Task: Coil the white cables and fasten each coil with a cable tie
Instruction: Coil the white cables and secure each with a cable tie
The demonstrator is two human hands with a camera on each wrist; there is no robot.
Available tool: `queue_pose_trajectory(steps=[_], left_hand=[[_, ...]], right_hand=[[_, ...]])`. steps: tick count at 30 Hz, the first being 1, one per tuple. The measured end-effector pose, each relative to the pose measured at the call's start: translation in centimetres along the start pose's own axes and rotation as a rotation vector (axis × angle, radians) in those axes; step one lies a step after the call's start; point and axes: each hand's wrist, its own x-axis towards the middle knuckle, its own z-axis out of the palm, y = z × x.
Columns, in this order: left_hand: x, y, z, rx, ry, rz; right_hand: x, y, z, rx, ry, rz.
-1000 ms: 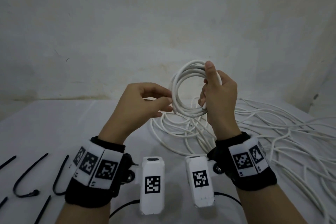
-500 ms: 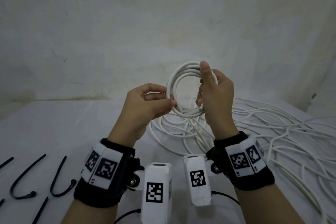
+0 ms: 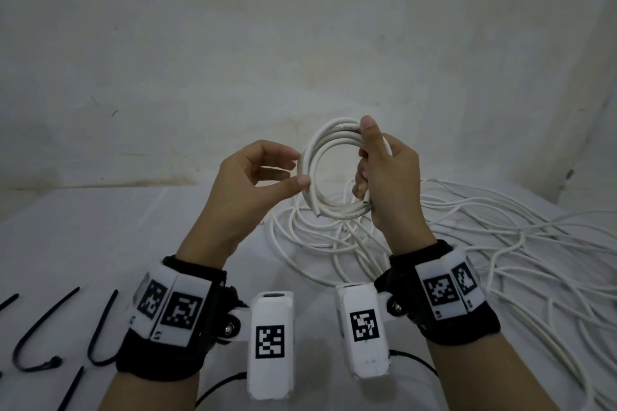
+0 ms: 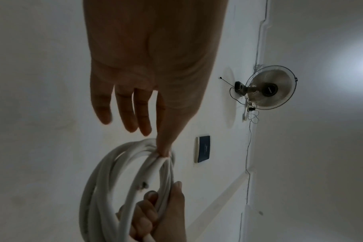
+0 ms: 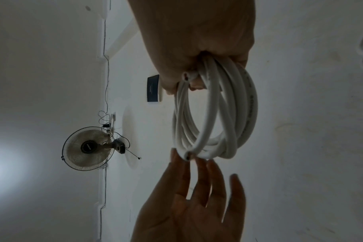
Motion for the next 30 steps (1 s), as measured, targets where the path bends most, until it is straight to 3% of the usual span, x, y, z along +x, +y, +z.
queue_pose_trajectory(steps=[4, 8, 18, 25, 30], left_hand=[[0.0, -0.4, 0.3, -0.067, -0.129, -0.127], [-0.2, -0.4, 0.9, -0.294, -0.257, -0.239], [-0.5, 0.3, 1.1, -0.511, -0.256, -0.277], [-0.4, 0.4, 1.1, -0.704, -0.219, -0.336], [-0.3, 0.5, 2.3, -0.642, -0.154, -0.328]], right_hand=[[0.0, 0.0, 0.1, 0.052, -0.070, 0.068], [0.0, 0.1, -0.2, 0.025, -0.124, 0.045], [-0.8, 0.2, 0.7, -0.062, -0.210, -0.024], [-0.9, -0.2, 0.7, -0.109, -0.292, -0.197], [-0.9, 0.0, 0.7, -0.171, -0.215, -0.262]])
